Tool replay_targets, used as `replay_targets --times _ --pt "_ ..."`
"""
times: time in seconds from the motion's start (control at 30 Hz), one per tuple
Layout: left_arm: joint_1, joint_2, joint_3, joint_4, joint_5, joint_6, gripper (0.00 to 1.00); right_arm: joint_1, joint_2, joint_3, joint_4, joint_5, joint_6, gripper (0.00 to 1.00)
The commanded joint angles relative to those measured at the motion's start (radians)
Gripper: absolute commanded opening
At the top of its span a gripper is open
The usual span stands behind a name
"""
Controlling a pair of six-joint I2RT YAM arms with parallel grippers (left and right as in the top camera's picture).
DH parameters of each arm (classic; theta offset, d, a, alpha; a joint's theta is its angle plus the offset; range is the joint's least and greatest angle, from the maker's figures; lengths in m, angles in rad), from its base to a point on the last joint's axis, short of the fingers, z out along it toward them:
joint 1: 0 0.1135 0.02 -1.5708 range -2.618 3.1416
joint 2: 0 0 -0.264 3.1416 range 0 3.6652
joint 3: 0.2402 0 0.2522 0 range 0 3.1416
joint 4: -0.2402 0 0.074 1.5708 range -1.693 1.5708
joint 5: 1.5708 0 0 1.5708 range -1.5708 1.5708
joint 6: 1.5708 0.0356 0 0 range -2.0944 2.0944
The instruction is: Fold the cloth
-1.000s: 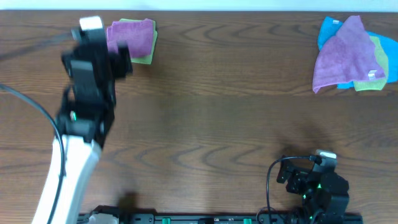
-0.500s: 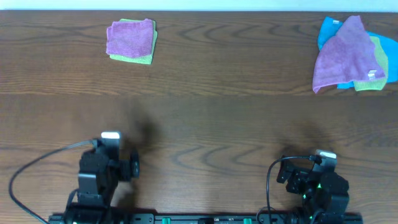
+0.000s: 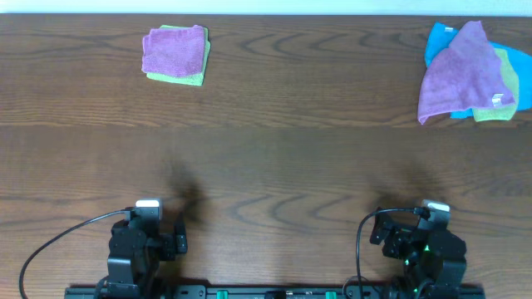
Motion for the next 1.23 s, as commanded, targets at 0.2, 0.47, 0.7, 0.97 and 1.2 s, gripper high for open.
replay_targets --times 0.2,0.47,0.7,0.97,1.2 --pt "0.026 -0.013 -0.059 -0.024 -0.024 0.011 0.95 -0.005 -0.005 -0.003 -0.001 0.010 0.008 0.99" --pt "0.026 -0.012 -0.059 -0.024 -0.024 0.011 0.95 -0.006 -0.005 -0.003 -0.001 0.010 0.008 0.99" --pt "0.026 -0.012 -0.059 -0.024 -0.024 0.011 0.95 -0.006 -0.005 -0.003 -0.001 0.010 0.008 0.99" --pt "0.026 -0.012 -0.059 -0.024 -0.024 0.011 0.95 -0.006 -0.005 -0.003 -0.001 0.010 0.008 0.99" --pt "0.026 -0.012 -0.059 -0.024 -0.024 0.011 0.95 -0.006 -0.005 -0.003 -0.001 0.010 0.008 0.99"
